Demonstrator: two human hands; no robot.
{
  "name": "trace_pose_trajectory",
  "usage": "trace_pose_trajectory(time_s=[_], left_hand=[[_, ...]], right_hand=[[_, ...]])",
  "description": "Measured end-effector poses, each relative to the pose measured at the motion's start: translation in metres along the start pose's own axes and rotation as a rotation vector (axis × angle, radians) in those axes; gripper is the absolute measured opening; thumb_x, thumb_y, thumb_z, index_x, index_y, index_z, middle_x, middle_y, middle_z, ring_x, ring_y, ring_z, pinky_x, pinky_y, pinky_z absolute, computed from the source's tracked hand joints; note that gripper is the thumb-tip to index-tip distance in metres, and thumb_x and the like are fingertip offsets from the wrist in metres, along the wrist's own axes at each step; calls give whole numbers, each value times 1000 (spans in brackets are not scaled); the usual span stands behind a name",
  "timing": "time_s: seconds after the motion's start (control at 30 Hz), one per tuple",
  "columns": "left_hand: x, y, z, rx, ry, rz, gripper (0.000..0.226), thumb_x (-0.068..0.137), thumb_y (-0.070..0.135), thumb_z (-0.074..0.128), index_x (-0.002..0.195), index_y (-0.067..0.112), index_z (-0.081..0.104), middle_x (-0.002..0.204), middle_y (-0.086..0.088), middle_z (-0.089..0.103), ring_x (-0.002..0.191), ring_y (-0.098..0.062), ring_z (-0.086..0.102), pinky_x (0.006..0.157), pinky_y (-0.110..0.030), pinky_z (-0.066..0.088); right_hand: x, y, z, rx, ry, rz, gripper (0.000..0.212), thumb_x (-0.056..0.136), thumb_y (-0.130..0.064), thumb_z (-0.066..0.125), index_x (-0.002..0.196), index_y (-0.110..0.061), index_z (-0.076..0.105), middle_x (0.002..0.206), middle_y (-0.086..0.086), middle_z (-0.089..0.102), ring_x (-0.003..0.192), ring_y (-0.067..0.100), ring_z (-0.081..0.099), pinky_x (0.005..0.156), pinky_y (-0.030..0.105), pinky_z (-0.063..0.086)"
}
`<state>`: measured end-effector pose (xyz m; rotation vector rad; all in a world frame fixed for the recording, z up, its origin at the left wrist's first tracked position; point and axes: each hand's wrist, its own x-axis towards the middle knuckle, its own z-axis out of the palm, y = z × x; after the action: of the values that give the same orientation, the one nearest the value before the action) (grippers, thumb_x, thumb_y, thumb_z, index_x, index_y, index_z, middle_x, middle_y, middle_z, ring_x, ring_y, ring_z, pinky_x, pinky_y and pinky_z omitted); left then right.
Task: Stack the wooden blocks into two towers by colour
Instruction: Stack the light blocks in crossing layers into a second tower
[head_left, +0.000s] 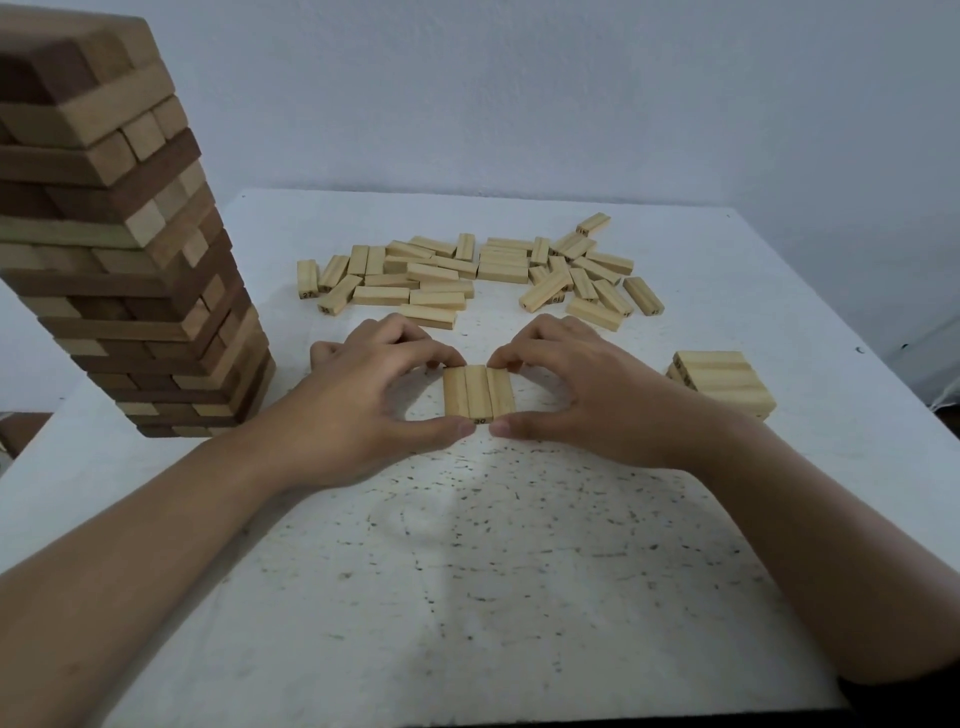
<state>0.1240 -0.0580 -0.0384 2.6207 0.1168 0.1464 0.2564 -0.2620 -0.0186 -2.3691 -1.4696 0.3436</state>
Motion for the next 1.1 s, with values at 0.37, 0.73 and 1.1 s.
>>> trace_pose_trajectory(time_s=[0.37,0.73,1.1], left_hand=[[0,4,-1,-36,1,-50,63,68,79,60,122,48,57,118,31,42,116,16,32,95,-32,27],[1,3,4,-23,17,-2,65,66,86,54,118,48,57,118,29,45,117,5,41,99,-27,26],[-7,22,-9,-124,222,167,52,69,63,71,113,37,63,109,25,50,107,-9,52,94,-19,37]], right_hand=[[3,3,0,22,4,-3,69,82,-64,67,142,-32,52,121,-14,47,115,6,38,98,25,34],[3,3,0,-9,-4,-87,52,89,-56,66,132,-28,56,120,-13,48,113,7,39,95,21,33],[-6,-4,-13,119,272,-251,47,77,-46,84,114,-19,72,106,-10,59,103,9,56,87,21,43]])
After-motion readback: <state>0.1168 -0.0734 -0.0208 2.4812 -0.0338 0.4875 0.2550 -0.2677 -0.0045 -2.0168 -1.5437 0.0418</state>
